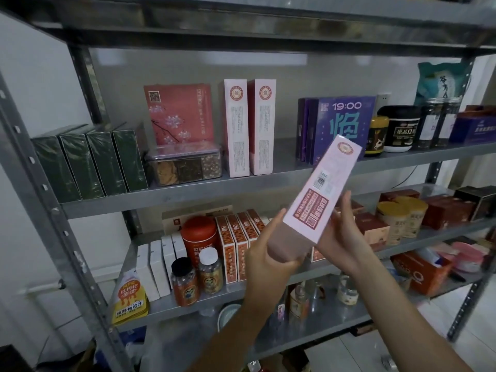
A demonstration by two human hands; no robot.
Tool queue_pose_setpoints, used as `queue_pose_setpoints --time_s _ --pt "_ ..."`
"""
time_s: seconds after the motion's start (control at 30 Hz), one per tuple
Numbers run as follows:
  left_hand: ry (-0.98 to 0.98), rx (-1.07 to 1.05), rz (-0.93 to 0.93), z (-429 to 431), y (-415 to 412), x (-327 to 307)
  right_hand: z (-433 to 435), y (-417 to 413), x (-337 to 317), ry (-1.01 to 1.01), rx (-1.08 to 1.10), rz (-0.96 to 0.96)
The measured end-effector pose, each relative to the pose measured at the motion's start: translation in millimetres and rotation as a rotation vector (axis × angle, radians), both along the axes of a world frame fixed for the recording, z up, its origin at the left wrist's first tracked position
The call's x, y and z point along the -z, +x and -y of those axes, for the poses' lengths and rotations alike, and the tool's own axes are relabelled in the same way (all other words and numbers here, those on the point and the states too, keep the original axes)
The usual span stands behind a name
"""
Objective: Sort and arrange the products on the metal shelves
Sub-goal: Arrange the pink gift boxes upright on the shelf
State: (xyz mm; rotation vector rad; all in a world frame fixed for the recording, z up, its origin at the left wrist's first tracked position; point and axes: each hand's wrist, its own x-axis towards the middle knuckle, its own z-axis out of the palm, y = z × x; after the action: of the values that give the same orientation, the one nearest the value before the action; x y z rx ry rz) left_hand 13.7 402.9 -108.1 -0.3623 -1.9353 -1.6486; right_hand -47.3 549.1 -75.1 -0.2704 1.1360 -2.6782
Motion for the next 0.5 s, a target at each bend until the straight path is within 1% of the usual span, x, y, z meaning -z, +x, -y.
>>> queue_pose_setpoints --time_s 0.1,0.2,0.27,0.33,0.4,0.5 --pt "0.155 0.057 0.097 -1.4 -2.6 2.8 3.6 -5.4 6.6 -0.058 -0.023 -0.009" --pt "0.339 0.239 0.241 2.0 -5.0 1.9 4.5 -7.1 8.7 -0.141 -0.079 0.002" --pt "0.409 0.308 0.297 2.1 -3.5 -1.9 7.7 -8.1 9.5 -0.152 -0.065 0.014" --pt "0.427 0.334 0.324 1.1 -3.9 -4.9 10.4 -9.9 9.6 -0.133 0.028 0.016" --pt "0.479 0.313 0.315 3.5 -4.9 -8.6 10.3 -8.7 5.5 -0.107 0.140 0.021" --pt "0.627 0.252 0.270 13.3 -10.2 -17.6 5.3 -2.1 -7.2 0.046 0.319 0.006"
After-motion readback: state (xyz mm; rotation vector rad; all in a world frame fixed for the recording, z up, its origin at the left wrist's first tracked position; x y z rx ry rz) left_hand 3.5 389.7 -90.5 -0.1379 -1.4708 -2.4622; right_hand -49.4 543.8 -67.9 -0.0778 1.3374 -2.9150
